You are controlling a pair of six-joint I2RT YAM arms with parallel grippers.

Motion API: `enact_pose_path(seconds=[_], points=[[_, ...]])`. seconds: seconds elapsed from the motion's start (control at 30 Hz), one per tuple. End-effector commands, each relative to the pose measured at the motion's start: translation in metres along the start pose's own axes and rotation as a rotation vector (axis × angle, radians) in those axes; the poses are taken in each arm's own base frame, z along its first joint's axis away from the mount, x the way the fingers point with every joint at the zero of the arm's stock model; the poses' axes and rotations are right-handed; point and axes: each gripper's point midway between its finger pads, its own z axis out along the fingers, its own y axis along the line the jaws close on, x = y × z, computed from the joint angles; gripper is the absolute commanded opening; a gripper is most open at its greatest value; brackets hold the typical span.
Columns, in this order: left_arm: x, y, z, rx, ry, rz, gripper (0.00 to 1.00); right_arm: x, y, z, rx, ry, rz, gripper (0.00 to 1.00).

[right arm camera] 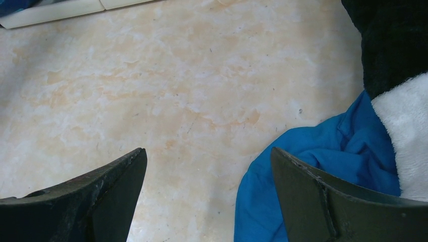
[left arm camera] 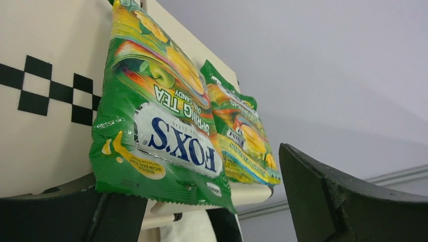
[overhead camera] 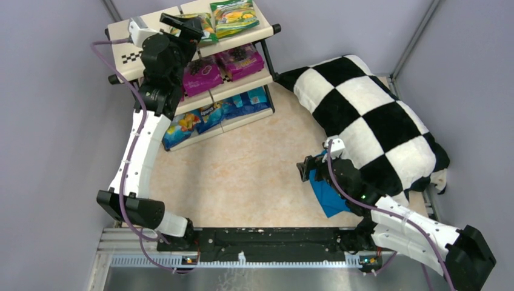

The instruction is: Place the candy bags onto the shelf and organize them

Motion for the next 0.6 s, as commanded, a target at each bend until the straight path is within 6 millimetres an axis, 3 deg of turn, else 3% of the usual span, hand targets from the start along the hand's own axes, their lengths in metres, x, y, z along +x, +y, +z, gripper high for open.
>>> enact_pose_path(seconds=[0.0,0.2,0.33,0.5,0.57], points=[[-0.003,-0.013,-0.024,0.071,0.045,0.063,0.98,-0.013,0.004,0.002,-0.011,-0.044,0.025,0.91],[0.017,-0.03,-0.058,0.193,0.199,0.074,0.99,-0.014,0.004,0.001,-0.013,-0.044,0.023,0.91],[0.019,-0.037,-0.101,0.287,0.264,0.098,0.99,-0.013,0.004,0.002,-0.014,-0.042,0.023,0.91],[0.011,-0.02,-0.15,0.294,0.257,0.161,0.99,-0.015,0.008,0.002,-0.028,-0.035,0.025,0.91],[0.012,-0.024,-0.175,0.369,0.279,0.199,0.99,-0.024,0.012,-0.001,-0.032,-0.021,0.03,0.92]])
